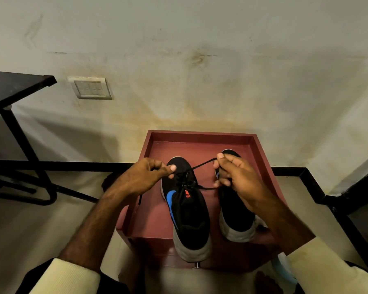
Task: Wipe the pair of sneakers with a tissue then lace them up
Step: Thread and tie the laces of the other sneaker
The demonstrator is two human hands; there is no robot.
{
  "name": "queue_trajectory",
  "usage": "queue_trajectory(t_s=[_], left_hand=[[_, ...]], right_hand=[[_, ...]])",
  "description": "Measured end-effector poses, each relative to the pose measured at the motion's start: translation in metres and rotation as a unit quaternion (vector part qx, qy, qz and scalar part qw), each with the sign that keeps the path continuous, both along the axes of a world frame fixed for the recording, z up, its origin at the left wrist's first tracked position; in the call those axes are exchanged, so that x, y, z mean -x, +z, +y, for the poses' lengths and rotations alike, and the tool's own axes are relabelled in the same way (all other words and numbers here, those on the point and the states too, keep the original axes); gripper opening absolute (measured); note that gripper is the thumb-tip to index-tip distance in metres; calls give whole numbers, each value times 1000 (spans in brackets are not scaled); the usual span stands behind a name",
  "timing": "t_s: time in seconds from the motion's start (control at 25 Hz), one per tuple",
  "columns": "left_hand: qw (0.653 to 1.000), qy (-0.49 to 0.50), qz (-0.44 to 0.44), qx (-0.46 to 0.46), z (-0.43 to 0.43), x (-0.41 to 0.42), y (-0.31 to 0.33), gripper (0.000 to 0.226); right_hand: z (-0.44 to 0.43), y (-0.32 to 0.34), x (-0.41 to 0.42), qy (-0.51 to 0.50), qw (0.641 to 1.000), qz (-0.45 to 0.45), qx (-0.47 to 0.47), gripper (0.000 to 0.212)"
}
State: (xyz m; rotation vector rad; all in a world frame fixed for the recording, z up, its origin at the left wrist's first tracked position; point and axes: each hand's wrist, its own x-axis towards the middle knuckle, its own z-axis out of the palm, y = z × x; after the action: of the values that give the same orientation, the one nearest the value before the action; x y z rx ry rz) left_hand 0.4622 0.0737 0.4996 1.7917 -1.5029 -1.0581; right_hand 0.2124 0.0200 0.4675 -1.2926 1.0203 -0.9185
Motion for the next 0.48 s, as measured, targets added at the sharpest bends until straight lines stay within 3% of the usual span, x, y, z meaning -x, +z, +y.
queue_trajectory(t_s=[0.12,0.24,0.4,0.48], left_hand=[[988,5,-151,-38,-3,-17,-9,33],[962,-4,-246,-120,-1,-28,-17,26],[941,-46,-299,-154,1,-22,-24,18],[935,-56,-328,-123,-2,-17,-29,20]], right_hand=[[-9,6,16,-63,985,158,-22,39],[-15,12,43,-82,937,337,50,32],[-5,11,43,-37,901,411,132,27],[2,8,34,-19,877,442,188,21]])
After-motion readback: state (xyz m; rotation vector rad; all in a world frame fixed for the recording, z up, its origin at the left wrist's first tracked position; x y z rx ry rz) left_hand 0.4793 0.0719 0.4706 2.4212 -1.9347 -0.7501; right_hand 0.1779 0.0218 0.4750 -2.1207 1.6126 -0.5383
